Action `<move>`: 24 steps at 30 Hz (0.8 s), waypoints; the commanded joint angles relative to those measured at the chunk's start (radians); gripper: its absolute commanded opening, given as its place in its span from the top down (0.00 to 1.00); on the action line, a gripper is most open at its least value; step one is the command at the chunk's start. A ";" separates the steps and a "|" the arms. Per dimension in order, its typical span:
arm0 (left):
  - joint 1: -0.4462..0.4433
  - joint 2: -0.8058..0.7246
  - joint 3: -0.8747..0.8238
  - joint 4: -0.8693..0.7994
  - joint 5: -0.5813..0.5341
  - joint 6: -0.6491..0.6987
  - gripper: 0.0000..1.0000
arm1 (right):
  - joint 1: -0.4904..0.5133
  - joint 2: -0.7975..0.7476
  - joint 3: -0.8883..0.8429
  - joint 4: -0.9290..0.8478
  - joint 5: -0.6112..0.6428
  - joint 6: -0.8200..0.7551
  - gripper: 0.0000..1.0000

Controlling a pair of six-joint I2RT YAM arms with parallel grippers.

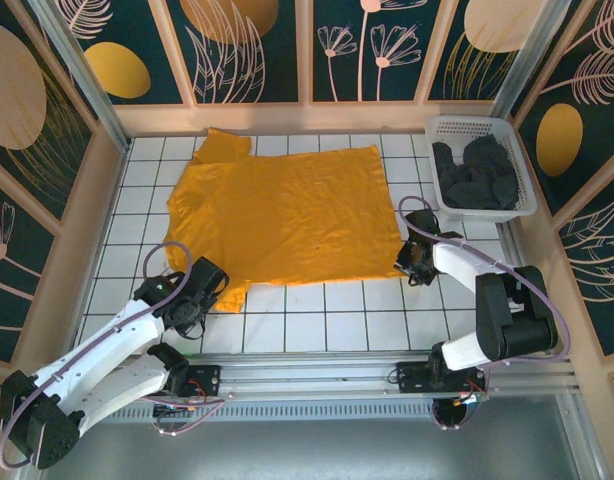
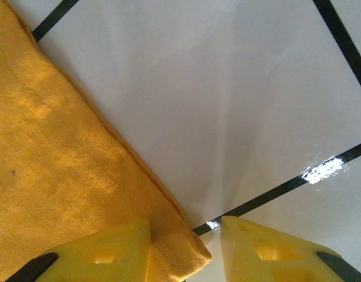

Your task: Fold and stack the t-shirts

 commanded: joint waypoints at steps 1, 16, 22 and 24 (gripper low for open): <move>0.007 0.007 0.027 -0.032 -0.029 -0.001 1.00 | 0.009 0.009 -0.009 -0.006 -0.004 0.020 0.63; 0.007 0.000 0.049 -0.054 -0.042 -0.002 1.00 | 0.027 -0.173 -0.040 -0.191 0.060 0.165 1.00; 0.011 0.067 0.088 0.031 -0.043 0.039 1.00 | 0.054 -0.171 -0.004 -0.208 0.034 0.190 1.00; 0.044 0.101 0.101 0.077 -0.028 0.076 1.00 | 0.052 -0.132 0.037 -0.201 0.041 0.189 1.00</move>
